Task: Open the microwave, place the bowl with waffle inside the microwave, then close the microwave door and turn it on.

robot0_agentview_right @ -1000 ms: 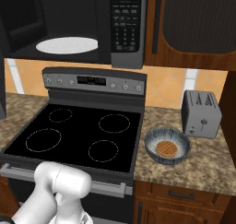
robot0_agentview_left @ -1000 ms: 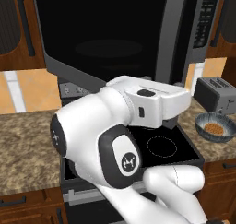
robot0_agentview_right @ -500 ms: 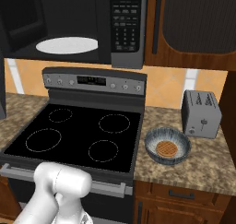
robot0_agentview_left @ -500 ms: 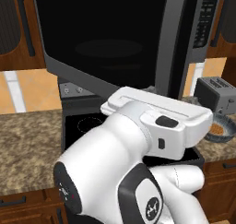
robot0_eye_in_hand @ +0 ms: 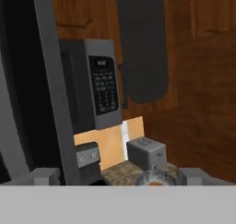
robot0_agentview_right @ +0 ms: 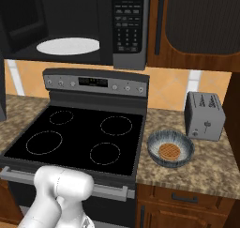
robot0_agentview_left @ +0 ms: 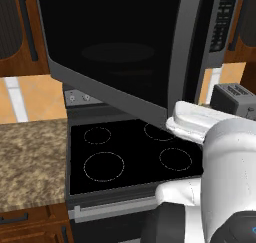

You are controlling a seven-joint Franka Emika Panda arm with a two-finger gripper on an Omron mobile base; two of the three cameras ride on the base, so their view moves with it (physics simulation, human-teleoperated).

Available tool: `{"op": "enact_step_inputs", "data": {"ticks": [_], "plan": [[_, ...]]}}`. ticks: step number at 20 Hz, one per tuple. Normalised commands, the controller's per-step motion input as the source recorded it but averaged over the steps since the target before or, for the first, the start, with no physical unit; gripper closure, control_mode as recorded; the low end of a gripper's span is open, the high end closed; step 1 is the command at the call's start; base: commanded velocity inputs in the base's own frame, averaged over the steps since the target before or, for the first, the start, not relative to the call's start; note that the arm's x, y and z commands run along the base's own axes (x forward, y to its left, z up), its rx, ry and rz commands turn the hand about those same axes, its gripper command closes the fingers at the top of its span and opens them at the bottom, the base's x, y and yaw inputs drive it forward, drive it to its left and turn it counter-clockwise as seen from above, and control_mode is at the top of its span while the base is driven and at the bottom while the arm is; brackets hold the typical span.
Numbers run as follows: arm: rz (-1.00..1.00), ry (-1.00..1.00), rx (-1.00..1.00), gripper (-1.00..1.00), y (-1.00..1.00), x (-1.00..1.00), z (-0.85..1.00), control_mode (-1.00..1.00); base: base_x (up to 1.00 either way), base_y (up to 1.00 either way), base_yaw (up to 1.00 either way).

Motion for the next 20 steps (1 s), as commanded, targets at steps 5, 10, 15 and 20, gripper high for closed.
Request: {"op": "enact_step_inputs", "data": {"ticks": [5,10,15,20], "plan": [[0.74,0.06,0.29,-1.00,-0.15,-0.15,-0.22,-1.00,0.00,0.00,0.00],[0.69,0.08,0.27,-1.00,-0.28,-0.03,-0.26,-1.00,0.00,0.00,0.00],[0.69,0.02,0.23,-1.00,-0.37,0.05,-0.27,-1.00,0.00,0.00,0.00],[0.61,0.00,0.23,-1.00,-0.47,0.34,-0.23,-1.00,0.00,0.00,0.00]]}}
